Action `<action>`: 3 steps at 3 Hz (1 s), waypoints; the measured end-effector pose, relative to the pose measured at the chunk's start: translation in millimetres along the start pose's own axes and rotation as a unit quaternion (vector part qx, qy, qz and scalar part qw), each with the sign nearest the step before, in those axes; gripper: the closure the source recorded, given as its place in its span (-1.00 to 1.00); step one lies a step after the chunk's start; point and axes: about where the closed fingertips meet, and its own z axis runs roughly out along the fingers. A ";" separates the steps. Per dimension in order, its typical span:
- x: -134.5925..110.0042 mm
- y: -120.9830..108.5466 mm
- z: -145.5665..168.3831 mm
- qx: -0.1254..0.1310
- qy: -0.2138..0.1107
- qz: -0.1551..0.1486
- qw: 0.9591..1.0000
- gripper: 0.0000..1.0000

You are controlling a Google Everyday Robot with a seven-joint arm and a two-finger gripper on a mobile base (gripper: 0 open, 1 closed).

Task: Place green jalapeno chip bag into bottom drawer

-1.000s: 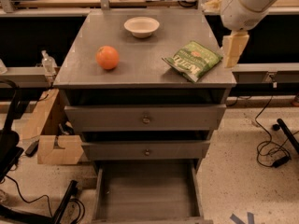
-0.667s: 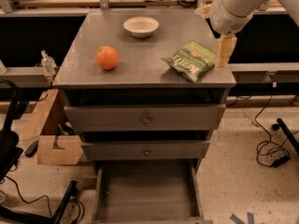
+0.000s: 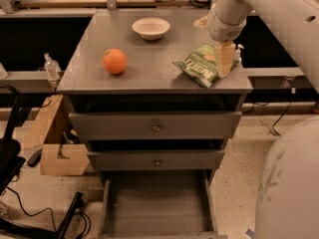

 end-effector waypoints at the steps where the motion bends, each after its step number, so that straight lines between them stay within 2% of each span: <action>1: -6.1 -4.8 28.8 -0.028 0.007 -0.021 0.999 -1.00; 2: -8.3 12.8 60.7 -0.070 0.013 -0.031 0.997 -0.49; 3: -7.9 16.7 60.4 -0.080 0.014 -0.032 0.996 -0.02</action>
Offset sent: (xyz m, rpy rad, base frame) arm 0.0116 0.0122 -0.0848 -0.1298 0.1746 0.0489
